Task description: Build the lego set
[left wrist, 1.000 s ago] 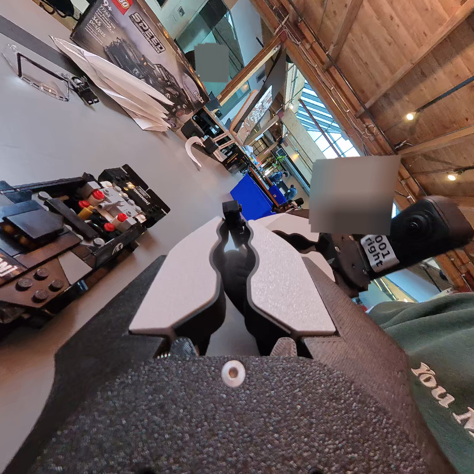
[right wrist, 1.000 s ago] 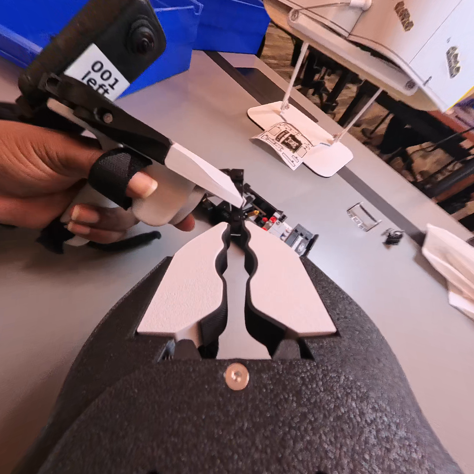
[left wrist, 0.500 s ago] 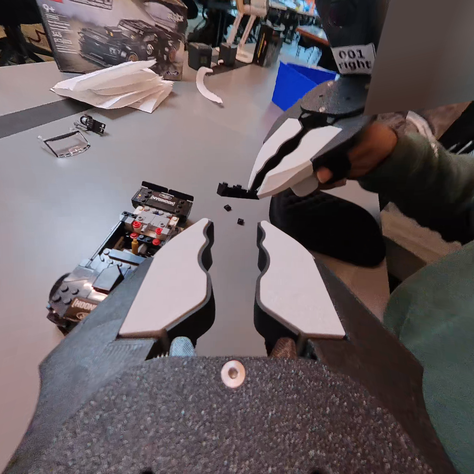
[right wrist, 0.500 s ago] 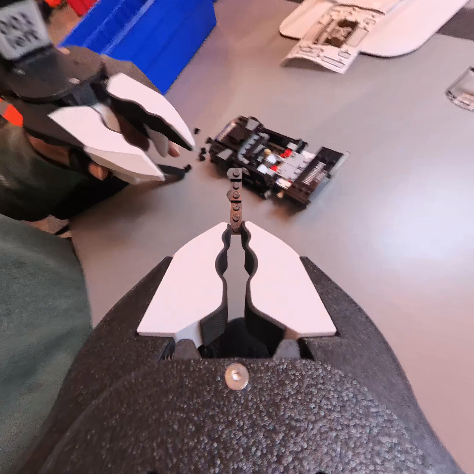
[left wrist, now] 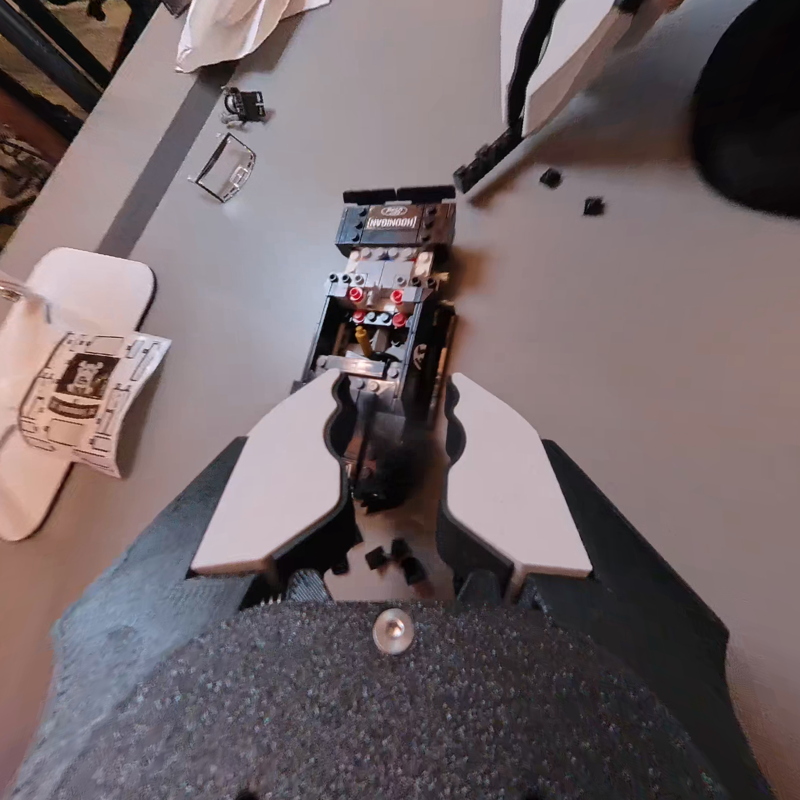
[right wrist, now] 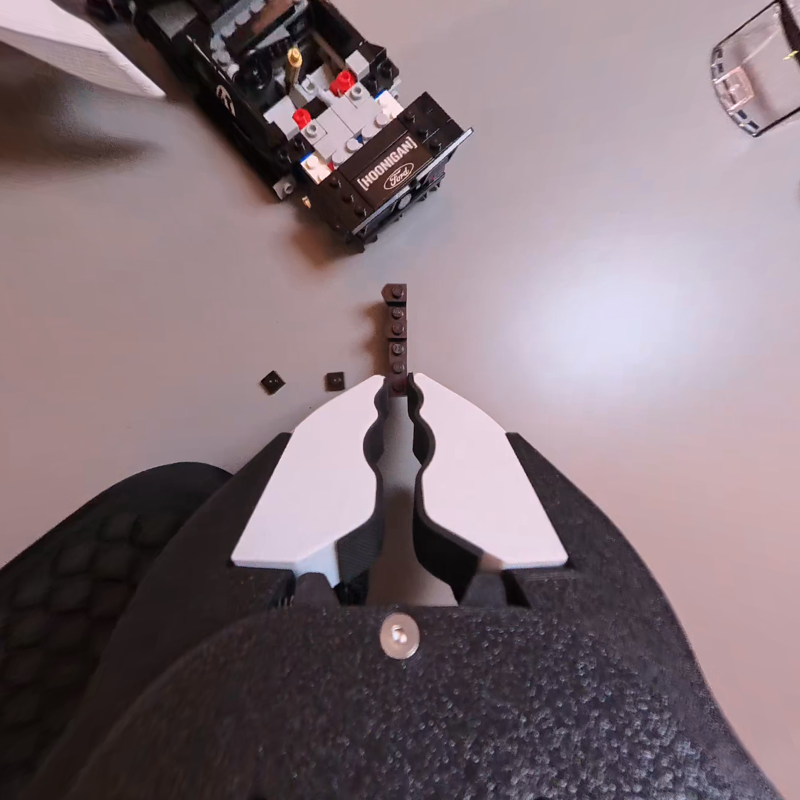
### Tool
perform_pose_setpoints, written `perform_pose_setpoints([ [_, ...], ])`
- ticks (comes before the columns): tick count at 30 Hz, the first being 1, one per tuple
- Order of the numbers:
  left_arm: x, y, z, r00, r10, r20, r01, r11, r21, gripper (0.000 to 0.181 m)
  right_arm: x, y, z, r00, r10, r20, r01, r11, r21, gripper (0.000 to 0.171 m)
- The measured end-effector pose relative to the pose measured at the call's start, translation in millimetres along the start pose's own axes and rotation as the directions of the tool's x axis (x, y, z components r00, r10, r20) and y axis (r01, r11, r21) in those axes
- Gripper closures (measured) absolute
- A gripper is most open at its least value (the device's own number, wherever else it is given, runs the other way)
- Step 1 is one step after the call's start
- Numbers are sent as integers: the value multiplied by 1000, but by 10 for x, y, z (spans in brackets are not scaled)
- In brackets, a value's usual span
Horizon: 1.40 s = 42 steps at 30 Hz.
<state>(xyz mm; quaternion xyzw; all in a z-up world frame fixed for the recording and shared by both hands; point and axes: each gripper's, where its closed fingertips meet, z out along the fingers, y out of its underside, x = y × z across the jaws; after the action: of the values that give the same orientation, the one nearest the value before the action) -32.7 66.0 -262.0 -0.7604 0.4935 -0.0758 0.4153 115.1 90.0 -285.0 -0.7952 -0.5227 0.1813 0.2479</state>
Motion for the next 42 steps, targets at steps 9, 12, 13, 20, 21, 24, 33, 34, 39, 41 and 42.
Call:
perform_pose_setpoints([
  [9,-159,158,281,997,63,-45,-69,986,-149,103,-66,-43,68,998,-52,41,52,999,0,163],
  [12,-185,182,309,991,42,-127,-67,979,-194,107,-89,-50,56,998,-50,47,49,999,15,163],
  [13,-212,192,316,989,52,-138,-81,974,-213,107,-96,-48,52,998,-49,48,48,999,17,163],
  [20,-458,152,481,981,83,-173,-123,965,-230,107,-112,-21,21,998,-41,43,39,999,37,163],
  [21,-515,146,515,981,88,-174,-128,964,-234,107,-112,-20,19,998,-40,42,39,999,38,163],
  [24,-688,118,628,976,111,-188,-154,959,-236,107,-112,-28,6,999,-40,37,39,998,43,163],
  [33,-1101,73,699,986,116,-121,-140,966,-216,103,-122,-72,-4,998,-56,15,55,997,49,163],
  [34,-1111,1,611,991,93,-92,-108,978,-178,105,-118,-76,-11,998,-56,12,56,997,50,163],
  [39,-887,-326,-16,995,-87,-53,91,992,85,123,-299,-121,-27,995,-98,29,97,995,38,163],
  [41,-787,-275,-223,992,-124,-29,126,983,135,135,-422,-150,40,991,-126,47,125,992,24,163],
  [42,-736,-217,-302,990,-143,-17,144,979,147,142,-468,-173,80,989,-140,52,139,990,24,163],
])
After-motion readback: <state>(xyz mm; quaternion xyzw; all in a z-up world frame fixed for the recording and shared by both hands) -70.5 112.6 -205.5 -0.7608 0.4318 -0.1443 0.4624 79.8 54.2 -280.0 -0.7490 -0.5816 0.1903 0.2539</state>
